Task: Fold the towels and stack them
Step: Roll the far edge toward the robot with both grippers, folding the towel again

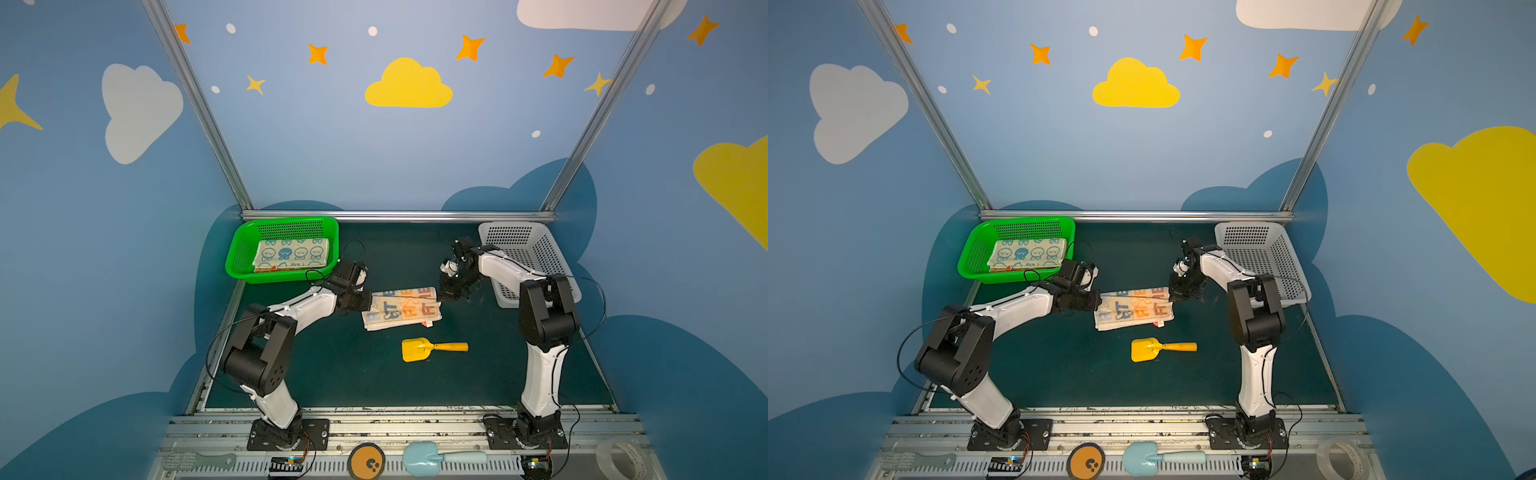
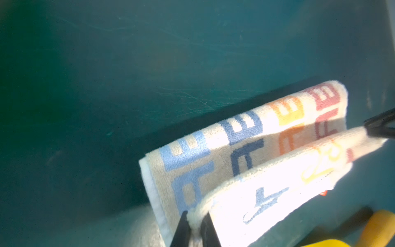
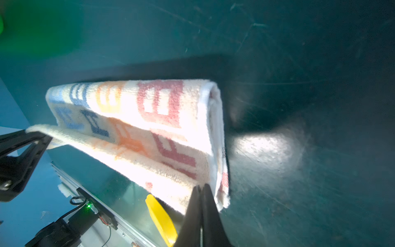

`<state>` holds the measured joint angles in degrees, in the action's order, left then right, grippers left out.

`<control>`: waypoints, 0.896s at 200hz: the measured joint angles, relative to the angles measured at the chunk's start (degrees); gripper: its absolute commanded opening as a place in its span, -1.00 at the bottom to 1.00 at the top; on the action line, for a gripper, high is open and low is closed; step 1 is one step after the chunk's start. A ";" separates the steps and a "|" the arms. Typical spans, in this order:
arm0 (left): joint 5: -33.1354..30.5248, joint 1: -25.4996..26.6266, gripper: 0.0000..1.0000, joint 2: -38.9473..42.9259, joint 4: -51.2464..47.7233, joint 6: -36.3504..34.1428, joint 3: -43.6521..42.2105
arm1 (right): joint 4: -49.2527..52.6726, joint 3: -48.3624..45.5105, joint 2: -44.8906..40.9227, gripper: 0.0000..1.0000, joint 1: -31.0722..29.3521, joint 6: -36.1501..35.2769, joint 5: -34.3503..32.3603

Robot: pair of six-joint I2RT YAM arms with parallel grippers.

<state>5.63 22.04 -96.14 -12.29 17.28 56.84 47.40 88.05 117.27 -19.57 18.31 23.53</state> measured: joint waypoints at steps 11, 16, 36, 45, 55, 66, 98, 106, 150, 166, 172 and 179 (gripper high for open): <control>0.02 0.11 -0.31 0.92 0.63 0.33 -0.87 | 0.02 0.00 0.00 -0.56 0.00 0.31 -0.42; 0.15 0.20 -0.29 1.36 0.79 0.81 -1.33 | 0.04 0.00 0.00 -0.46 -0.02 0.15 -0.61; 0.83 0.76 0.04 3.54 0.81 1.73 -3.28 | -0.04 0.00 0.00 0.05 -0.20 0.35 -1.29; 1.16 1.40 0.05 4.74 0.68 2.14 -3.78 | 0.00 0.00 0.00 0.23 -0.31 0.63 -1.66; 1.44 2.08 0.07 6.23 0.37 2.47 -3.82 | 0.02 0.00 -0.04 0.33 -0.55 0.22 -2.10; 2.05 2.71 0.12 8.28 0.39 2.64 -3.80 | 0.22 0.02 -0.33 0.41 -1.18 0.26 -2.80; 5.31 3.45 0.42 12.96 0.87 4.20 -3.43 | 1.62 0.70 -2.67 0.62 -2.99 0.17 -3.19; 6.19 3.48 0.61 13.27 1.25 4.81 -3.43 | 1.70 1.07 -3.26 0.63 -3.32 -0.04 -3.15; 5.99 3.48 0.99 9.38 0.59 8.92 -3.96 | 1.88 2.08 -3.69 0.69 -3.10 -0.37 -3.15; 4.76 2.95 0.99 5.20 -3.52 9.57 -1.75 | 1.86 2.08 -3.28 0.69 -3.06 -0.52 -3.08; 4.46 2.64 0.99 3.39 -5.09 9.62 -0.50 | 1.86 2.08 -2.97 0.69 -3.02 -0.55 -3.06; 4.37 2.34 0.99 1.53 -6.56 9.68 0.94 | 1.84 2.08 -2.51 0.69 -2.99 -0.57 -3.08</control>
<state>10.00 24.38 -94.61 -18.85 26.96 57.78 49.23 90.13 114.76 -22.57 17.74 20.45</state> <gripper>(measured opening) 0.996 0.844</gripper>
